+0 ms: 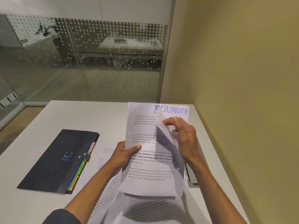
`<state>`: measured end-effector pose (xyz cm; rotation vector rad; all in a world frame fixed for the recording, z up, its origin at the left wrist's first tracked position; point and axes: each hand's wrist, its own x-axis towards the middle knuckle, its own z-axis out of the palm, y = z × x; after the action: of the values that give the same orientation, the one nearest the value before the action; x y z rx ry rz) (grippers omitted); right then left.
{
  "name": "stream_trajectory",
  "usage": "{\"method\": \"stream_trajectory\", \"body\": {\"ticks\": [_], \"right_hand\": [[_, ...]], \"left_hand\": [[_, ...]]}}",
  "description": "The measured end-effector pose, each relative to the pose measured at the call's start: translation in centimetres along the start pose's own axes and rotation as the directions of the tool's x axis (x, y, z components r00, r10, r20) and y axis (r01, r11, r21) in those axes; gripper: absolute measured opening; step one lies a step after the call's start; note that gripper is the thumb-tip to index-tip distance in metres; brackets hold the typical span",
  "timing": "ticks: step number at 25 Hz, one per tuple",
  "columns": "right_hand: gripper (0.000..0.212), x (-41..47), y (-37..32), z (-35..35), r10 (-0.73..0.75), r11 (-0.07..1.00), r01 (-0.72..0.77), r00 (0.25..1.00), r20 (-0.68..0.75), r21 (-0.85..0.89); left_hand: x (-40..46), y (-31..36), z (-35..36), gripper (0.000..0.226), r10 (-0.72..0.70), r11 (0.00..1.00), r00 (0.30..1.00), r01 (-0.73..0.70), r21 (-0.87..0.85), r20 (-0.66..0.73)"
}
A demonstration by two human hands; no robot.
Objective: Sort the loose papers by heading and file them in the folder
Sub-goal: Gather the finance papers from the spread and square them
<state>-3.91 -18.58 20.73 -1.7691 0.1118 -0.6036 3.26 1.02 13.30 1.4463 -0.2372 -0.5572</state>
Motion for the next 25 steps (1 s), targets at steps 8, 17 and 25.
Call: {"method": "stream_trajectory", "body": {"ticks": [8,17,25], "right_hand": [[0.033,0.8,0.4,0.3,0.016,0.957,-0.068,0.983,-0.182,-0.282],[0.136,1.0,1.0,0.0,0.051,0.656,-0.185,0.978,-0.202,-0.731],[0.100,1.0,1.7,-0.2,-0.134,0.650,-0.136,0.948,-0.289,-0.748]], "left_hand": [[-0.2,-0.1,0.0,0.018,0.003,1.000,1.000,-0.003,0.018,-0.013],[-0.2,-0.1,0.2,0.015,0.016,0.998,1.000,-0.014,0.069,-0.025],[0.0,0.1,0.3,0.016,0.023,0.998,1.000,-0.023,0.060,-0.008]]}}
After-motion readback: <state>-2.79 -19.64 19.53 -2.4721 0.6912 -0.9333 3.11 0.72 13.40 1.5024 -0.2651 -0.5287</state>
